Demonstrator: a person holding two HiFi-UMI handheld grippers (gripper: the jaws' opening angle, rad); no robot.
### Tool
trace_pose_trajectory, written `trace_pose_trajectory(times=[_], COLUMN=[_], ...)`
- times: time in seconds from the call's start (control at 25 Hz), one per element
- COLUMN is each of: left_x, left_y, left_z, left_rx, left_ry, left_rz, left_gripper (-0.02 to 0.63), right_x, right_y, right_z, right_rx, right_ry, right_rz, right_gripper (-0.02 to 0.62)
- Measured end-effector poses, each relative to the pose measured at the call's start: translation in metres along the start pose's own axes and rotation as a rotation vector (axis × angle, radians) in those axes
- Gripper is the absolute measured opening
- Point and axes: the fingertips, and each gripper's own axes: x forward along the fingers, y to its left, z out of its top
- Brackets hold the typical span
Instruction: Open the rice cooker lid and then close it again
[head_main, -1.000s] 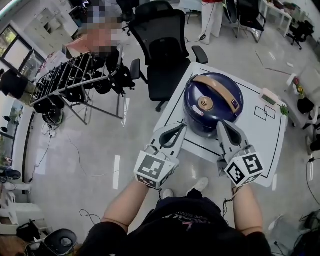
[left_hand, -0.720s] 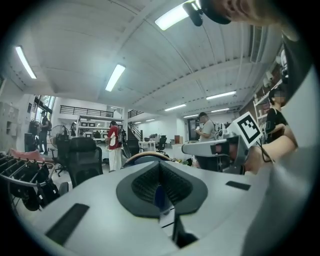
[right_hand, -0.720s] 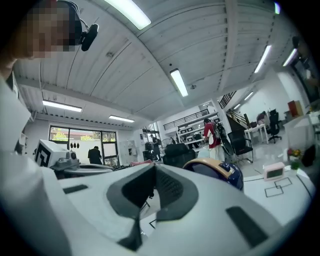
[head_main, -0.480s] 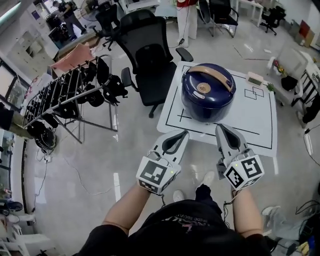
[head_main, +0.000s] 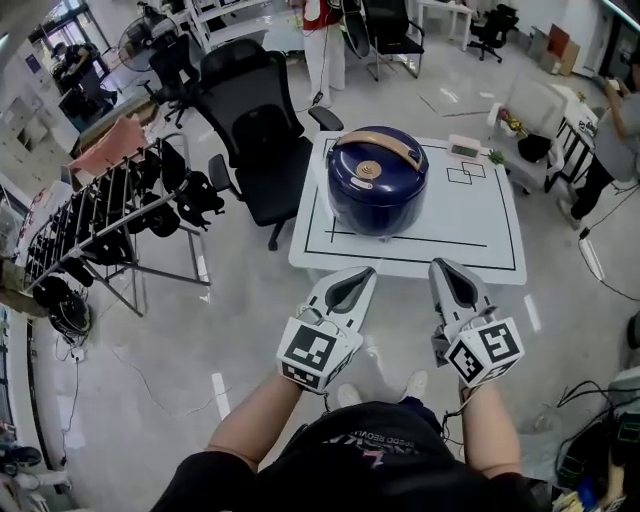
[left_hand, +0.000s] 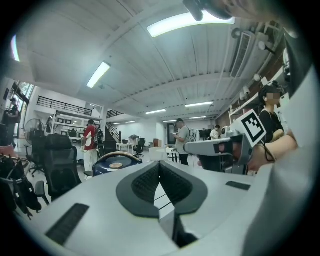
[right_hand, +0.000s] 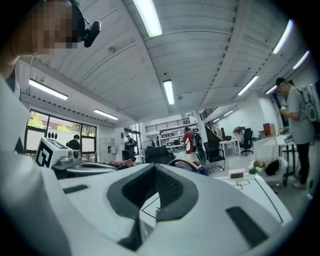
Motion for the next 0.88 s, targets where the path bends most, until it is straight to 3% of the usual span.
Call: trace_pose_trajectory(times=[0.32, 0.88], left_x=[0.011, 0.018], left_y=[-0.019, -0.035], left_z=[0.005, 0.005], left_rx=[-0.026, -0.004], left_ry=[-0.01, 0.011], left_rz=[0.005, 0.015], left_gripper=[0.003, 0.003], right_x=[-0.019, -0.031], right_y=[-0.015, -0.026], right_z=[0.007, 0.001], right_rx=[-0.003, 0.021], right_ry=[-0.001, 0.009], right_rz=[-0.007, -0.005], right_gripper=[0.002, 0.0])
